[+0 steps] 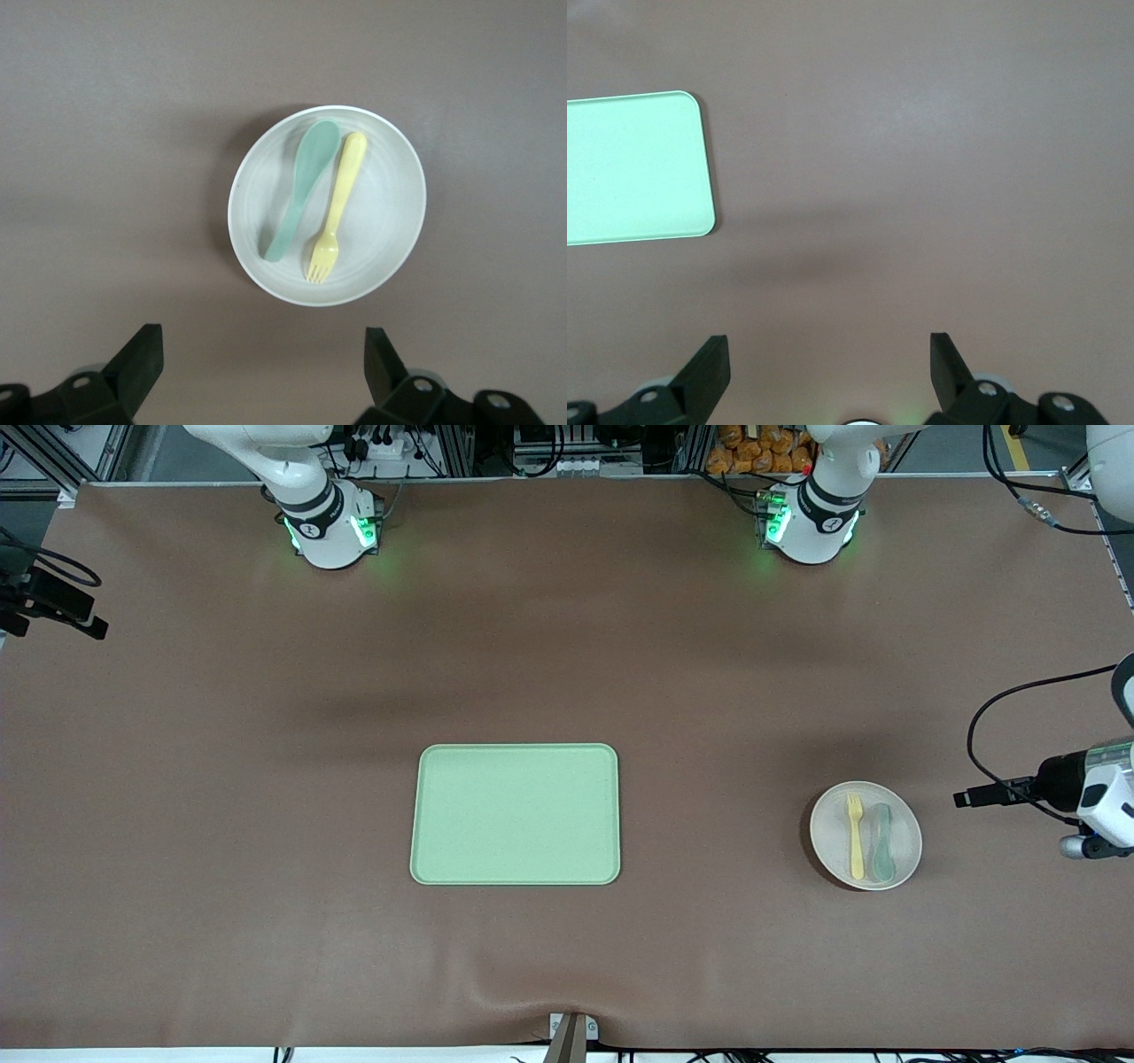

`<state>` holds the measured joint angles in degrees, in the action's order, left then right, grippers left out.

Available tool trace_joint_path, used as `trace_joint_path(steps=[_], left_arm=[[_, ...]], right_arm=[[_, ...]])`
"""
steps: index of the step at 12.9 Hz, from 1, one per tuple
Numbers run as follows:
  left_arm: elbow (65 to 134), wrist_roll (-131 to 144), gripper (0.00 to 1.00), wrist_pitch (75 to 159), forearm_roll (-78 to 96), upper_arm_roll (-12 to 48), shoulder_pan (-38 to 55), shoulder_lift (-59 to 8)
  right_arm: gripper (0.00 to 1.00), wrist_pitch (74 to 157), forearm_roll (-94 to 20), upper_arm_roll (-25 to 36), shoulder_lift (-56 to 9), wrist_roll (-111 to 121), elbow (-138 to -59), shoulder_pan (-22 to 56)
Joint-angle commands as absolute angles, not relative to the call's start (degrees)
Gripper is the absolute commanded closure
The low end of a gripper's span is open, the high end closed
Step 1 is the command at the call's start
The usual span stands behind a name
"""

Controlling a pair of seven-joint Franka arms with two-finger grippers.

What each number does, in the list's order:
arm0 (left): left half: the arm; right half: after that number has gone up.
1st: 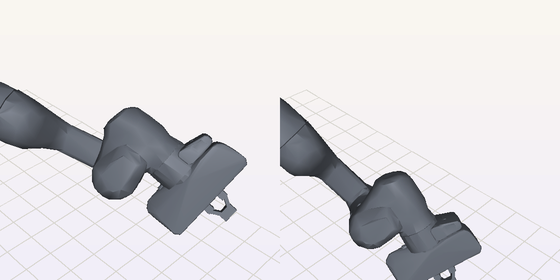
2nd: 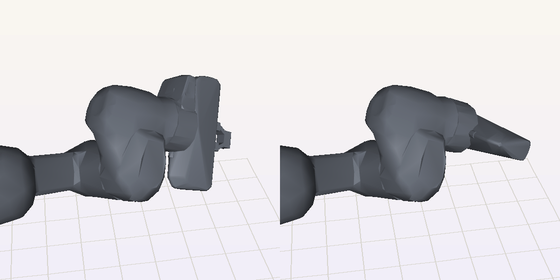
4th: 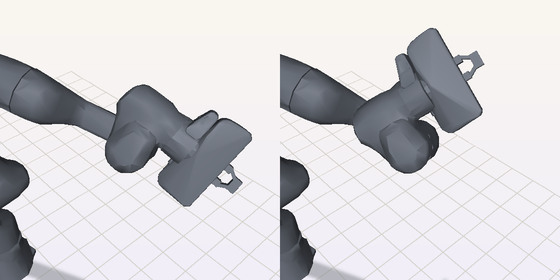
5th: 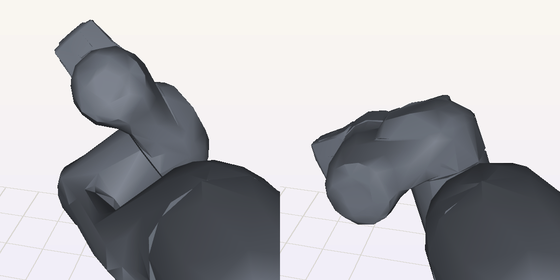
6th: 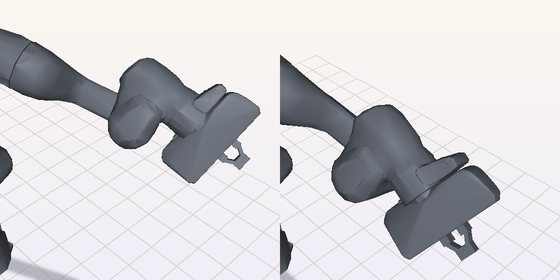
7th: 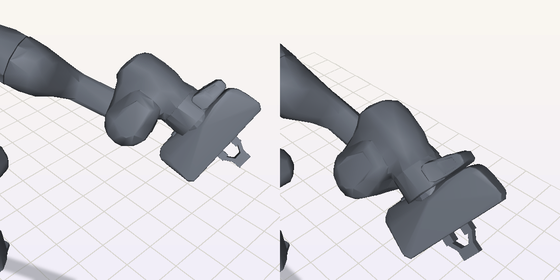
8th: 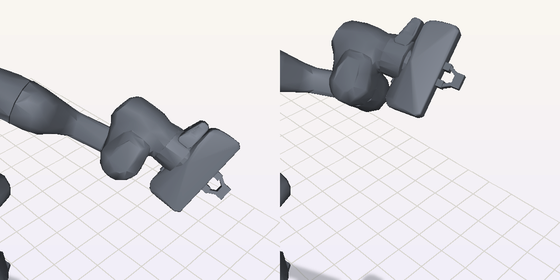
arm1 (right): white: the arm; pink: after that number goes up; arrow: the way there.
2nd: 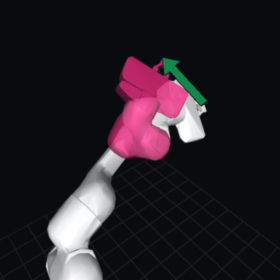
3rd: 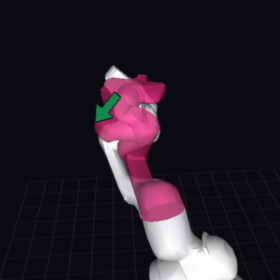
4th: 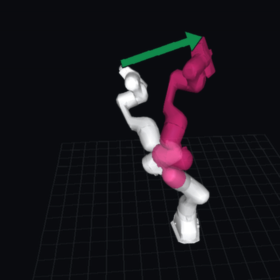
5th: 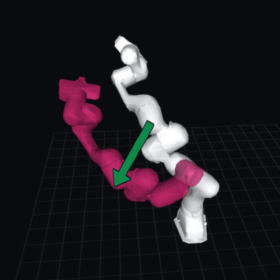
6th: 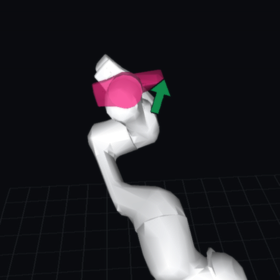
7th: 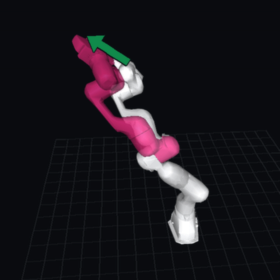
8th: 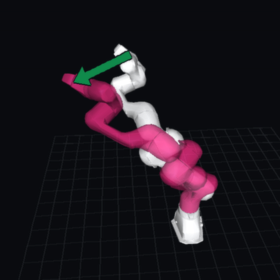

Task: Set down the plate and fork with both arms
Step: 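Lower the left gripper and grasp the white plate rim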

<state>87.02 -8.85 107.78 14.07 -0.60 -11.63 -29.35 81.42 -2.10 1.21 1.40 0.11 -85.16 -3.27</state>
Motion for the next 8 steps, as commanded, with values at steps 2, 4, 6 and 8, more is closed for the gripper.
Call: trace_joint_path(steps=[2,4,6,8], left_arm=[[85.43,-11.50,0.00,112.30,16.26,-0.26,-12.04,-33.83],[85.43,-13.26,0.00,115.91,16.35,-0.26,-12.48,-36.29],[84.82,-15.89,0.00,120.04,16.35,-0.26,-13.01,-39.10],[84.81,-16.79,0.00,121.73,17.92,-0.26,-12.92,-40.60]], right_arm=[[0.00,80.86,-2.20,1.05,1.14,-0.97,-84.29,-3.34],[0.00,80.86,-2.20,1.05,1.14,-0.97,-84.29,-3.43],[0.00,80.86,-2.20,1.05,1.14,-0.97,-84.29,-3.34],[0.00,80.86,-2.20,1.05,1.14,-0.97,-84.29,-3.43]])
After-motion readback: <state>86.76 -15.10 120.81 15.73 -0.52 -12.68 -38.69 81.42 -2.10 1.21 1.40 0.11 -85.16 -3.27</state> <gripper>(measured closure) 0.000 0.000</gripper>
